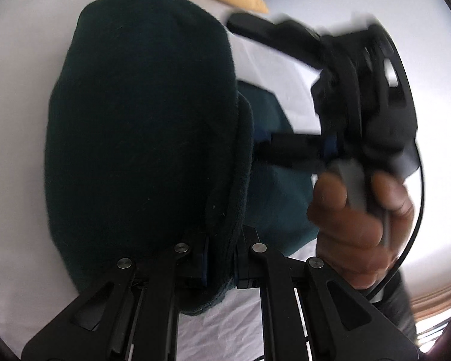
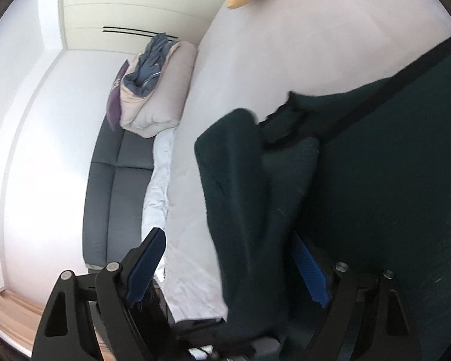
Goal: Fold small clothes
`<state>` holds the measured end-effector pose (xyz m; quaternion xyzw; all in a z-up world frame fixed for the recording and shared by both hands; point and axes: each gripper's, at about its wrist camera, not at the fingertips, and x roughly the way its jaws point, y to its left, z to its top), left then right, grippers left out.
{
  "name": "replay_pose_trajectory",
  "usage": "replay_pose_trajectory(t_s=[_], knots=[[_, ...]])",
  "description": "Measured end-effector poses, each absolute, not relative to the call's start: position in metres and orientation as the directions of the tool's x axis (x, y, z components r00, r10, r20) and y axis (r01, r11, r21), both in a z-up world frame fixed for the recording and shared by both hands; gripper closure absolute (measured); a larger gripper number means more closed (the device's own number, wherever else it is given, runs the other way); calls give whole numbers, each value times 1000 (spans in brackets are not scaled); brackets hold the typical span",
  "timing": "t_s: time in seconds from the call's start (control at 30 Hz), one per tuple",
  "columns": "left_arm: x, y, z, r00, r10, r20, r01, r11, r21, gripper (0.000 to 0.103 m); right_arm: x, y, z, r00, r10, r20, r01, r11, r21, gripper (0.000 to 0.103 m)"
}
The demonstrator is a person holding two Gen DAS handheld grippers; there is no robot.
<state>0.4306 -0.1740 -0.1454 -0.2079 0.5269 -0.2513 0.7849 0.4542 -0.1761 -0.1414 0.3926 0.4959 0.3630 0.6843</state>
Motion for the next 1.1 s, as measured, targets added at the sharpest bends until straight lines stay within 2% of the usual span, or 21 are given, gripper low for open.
replay_pose_trajectory(t_s=[0.03, 0.1, 0.13, 0.17, 0.23, 0.43, 0.5, 0.57, 0.73, 1.1], knots=[[427, -180, -145, 315, -604, -732, 184, 796, -577, 94, 456, -180, -143, 258, 877, -407, -99, 442, 891, 17], [422, -184, -145, 314, -596, -739, 190, 802, -566, 94, 461, -184, -146, 274, 857, -437, -84, 474, 876, 25], [419, -183, -146, 316, -594, -740, 190, 803, -565, 94, 463, -184, -147, 278, 847, -454, -80, 491, 867, 32], [416, -183, -145, 318, -594, -739, 188, 803, -566, 94, 465, -184, -148, 283, 832, -477, -84, 517, 852, 42], [415, -184, -143, 318, -594, -739, 187, 804, -565, 94, 466, -183, -149, 293, 805, -516, -92, 560, 823, 52], [407, -200, -134, 317, -580, -750, 205, 814, -543, 94, 475, -203, -149, 369, 813, -450, -91, 513, 853, 56], [404, -202, -131, 316, -579, -751, 205, 815, -542, 94, 478, -205, -146, 384, 808, -446, -117, 522, 845, 61], [408, -202, -128, 315, -579, -753, 204, 815, -542, 94, 479, -203, -145, 384, 794, -472, -127, 552, 824, 83], [414, -219, -116, 303, -586, -752, 213, 810, -546, 94, 476, -217, -143, 399, 736, -547, -144, 640, 755, 88], [415, -271, -104, 287, -616, -733, 272, 787, -555, 94, 481, -283, -124, 426, 642, -637, -163, 747, 644, 89]])
